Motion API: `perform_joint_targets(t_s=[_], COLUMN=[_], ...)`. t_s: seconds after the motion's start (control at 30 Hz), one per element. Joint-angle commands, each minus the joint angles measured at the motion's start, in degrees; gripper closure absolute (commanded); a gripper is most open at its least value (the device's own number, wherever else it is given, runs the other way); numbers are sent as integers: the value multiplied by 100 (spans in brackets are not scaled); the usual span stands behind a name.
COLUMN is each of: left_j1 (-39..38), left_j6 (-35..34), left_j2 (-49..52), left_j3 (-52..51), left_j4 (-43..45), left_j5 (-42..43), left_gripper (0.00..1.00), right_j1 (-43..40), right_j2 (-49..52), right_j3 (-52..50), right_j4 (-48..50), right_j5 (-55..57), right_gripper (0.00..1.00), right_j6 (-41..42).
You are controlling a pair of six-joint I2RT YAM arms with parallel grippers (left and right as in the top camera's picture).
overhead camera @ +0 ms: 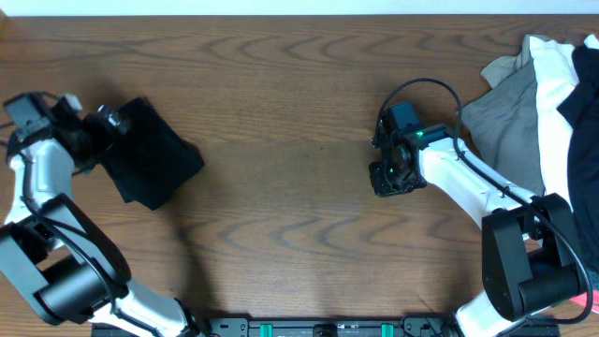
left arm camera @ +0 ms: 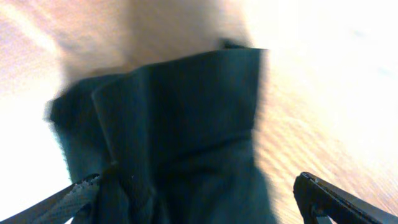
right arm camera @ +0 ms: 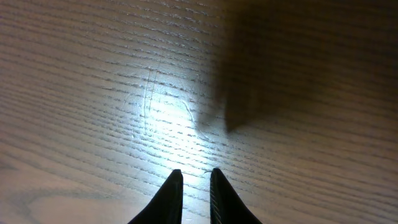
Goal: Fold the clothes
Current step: 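Carry the black bundle leftward with the left gripper to the table's left side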
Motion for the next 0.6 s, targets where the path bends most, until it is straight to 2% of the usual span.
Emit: perform_joint_targets(t_s=[0.0,0.13,0.4,0.57], left_j1=[-476,-1182,-2400,-2564], left_j6=[302,627,516,409], left_j2=[-339,-389,-387,-387], left_j3=[140,136,79,79], left_j4=[-184,-468,-807,-822], left_j5=[83,-511,-2903,-3073], left_gripper=[2,2,2,2], right_j1=[0,0,0,0], right_j2=[-63,-63,-63,-63], right_j3=[-17,-17,-17,-17], right_j4=[0,-4,-66,-66], right_j5=[33,33,35,33], right_gripper=[86,86,86,86], right_j6=[-11,-11,-11,-13])
